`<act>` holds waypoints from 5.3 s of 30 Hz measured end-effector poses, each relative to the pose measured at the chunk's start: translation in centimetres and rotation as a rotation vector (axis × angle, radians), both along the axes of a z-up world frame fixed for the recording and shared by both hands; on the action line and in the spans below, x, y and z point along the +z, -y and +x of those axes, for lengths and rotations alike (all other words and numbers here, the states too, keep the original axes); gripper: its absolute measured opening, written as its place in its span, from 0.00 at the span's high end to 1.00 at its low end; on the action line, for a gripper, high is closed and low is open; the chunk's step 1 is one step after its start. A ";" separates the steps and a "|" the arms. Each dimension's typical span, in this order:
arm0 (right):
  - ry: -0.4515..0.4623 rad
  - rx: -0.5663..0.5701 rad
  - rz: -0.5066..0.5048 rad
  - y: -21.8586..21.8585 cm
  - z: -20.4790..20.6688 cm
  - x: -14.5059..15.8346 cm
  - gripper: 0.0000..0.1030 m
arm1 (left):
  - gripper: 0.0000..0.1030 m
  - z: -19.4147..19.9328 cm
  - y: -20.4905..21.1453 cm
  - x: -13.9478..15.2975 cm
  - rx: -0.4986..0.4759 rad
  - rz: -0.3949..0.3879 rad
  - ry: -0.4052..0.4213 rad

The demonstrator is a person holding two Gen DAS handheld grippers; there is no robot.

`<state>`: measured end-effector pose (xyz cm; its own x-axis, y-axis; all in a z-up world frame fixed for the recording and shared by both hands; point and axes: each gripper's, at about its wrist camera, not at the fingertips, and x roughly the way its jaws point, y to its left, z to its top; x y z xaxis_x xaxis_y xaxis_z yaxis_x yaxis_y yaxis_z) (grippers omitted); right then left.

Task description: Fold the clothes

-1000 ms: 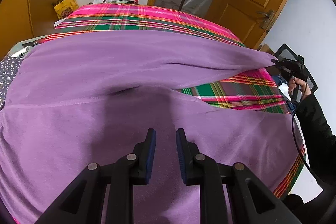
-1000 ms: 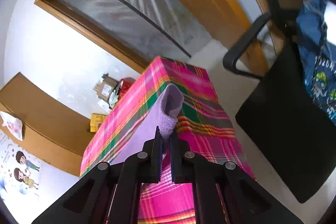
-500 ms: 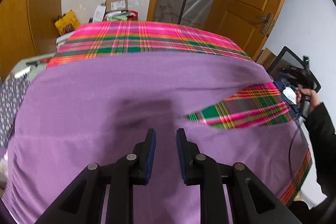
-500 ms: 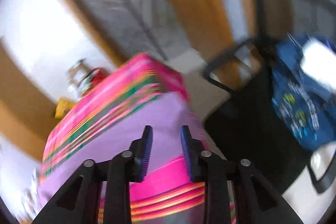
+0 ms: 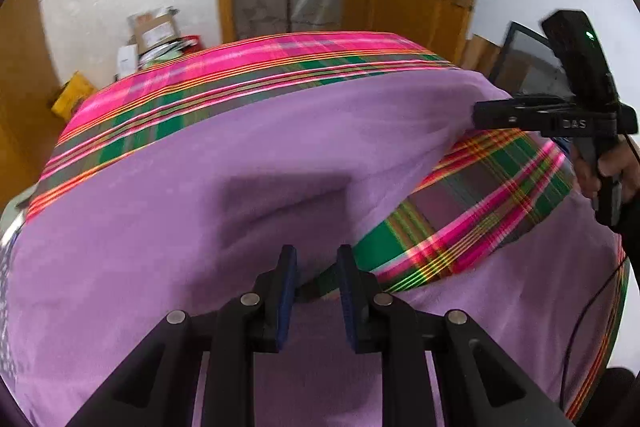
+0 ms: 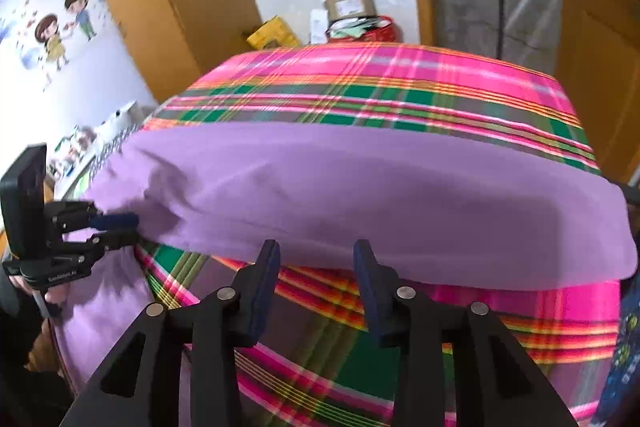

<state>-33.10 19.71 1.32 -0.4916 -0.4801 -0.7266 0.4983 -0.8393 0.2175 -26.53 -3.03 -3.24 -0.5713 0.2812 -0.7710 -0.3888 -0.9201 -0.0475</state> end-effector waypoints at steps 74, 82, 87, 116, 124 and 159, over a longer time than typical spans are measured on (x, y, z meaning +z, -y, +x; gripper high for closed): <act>-0.144 0.194 0.155 6.3 -1.0 0.7 0.60 | 0.95 0.8 6.4 -0.2 0.172 0.148 0.060; -0.146 0.345 0.153 12.3 -8.0 1.3 0.57 | 0.94 1.7 7.8 1.0 0.224 0.179 0.017; -0.097 0.440 0.195 16.6 -11.6 -0.6 0.57 | 0.94 1.3 9.7 0.1 0.283 0.185 0.047; -0.108 0.531 0.304 21.5 -15.0 -1.8 0.96 | 0.94 2.3 10.7 -1.1 0.281 0.222 0.068; -0.063 0.490 0.242 18.2 -15.8 -0.4 0.74 | 0.94 2.8 10.9 -0.7 0.292 0.214 0.061; 0.049 0.261 0.274 0.5 -17.3 -1.6 0.64 | 0.82 -0.6 -0.7 -0.1 0.042 0.125 0.050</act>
<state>-50.39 19.17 -0.29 -0.3402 -0.3695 -0.8647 0.6975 -0.7159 0.0315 -27.14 -2.33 -3.38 -0.5464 0.3536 -0.7592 -0.3439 -0.9213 -0.1816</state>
